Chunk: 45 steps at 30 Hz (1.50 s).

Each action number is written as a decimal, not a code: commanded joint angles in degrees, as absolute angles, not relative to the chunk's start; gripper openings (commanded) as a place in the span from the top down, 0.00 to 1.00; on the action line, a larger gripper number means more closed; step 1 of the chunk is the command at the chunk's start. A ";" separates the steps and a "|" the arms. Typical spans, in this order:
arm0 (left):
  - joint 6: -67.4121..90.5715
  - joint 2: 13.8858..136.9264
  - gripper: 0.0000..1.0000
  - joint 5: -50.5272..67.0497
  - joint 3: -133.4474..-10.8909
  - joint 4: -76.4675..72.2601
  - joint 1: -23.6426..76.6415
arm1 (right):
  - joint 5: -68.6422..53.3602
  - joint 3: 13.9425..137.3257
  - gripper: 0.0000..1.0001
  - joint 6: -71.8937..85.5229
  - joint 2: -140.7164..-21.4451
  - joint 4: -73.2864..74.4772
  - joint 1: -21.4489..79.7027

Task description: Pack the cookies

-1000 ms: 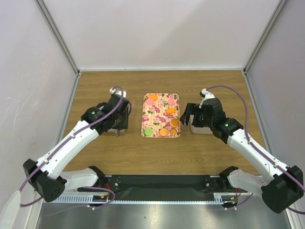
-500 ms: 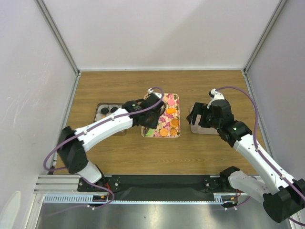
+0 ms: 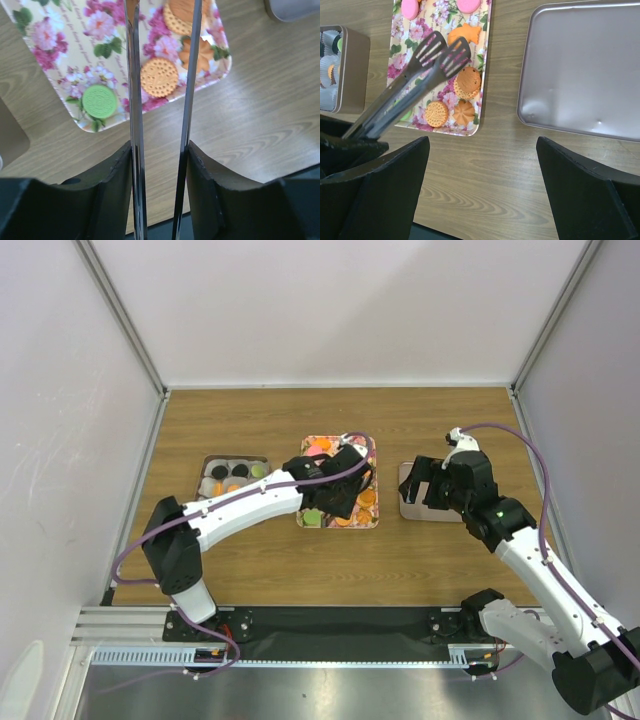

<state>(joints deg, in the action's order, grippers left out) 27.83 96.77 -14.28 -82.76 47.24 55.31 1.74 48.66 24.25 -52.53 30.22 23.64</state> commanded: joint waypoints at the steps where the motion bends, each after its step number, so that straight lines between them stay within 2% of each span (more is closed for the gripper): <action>1: 26.81 97.29 0.52 -14.24 -85.08 47.46 57.39 | 2.11 49.66 0.05 23.12 -51.50 30.23 23.38; 20: 27.86 99.84 0.50 -19.95 -86.66 53.17 61.35 | 1.49 49.48 0.05 23.29 -50.80 30.23 23.29; 45: 26.02 103.27 0.50 -20.48 -90.26 54.40 62.14 | 1.49 49.39 0.05 23.20 -50.80 30.23 23.20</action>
<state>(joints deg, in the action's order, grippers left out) 26.87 103.13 -19.31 -87.66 54.52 61.73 1.67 48.66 23.90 -51.44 30.24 23.49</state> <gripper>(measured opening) 0.504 0.952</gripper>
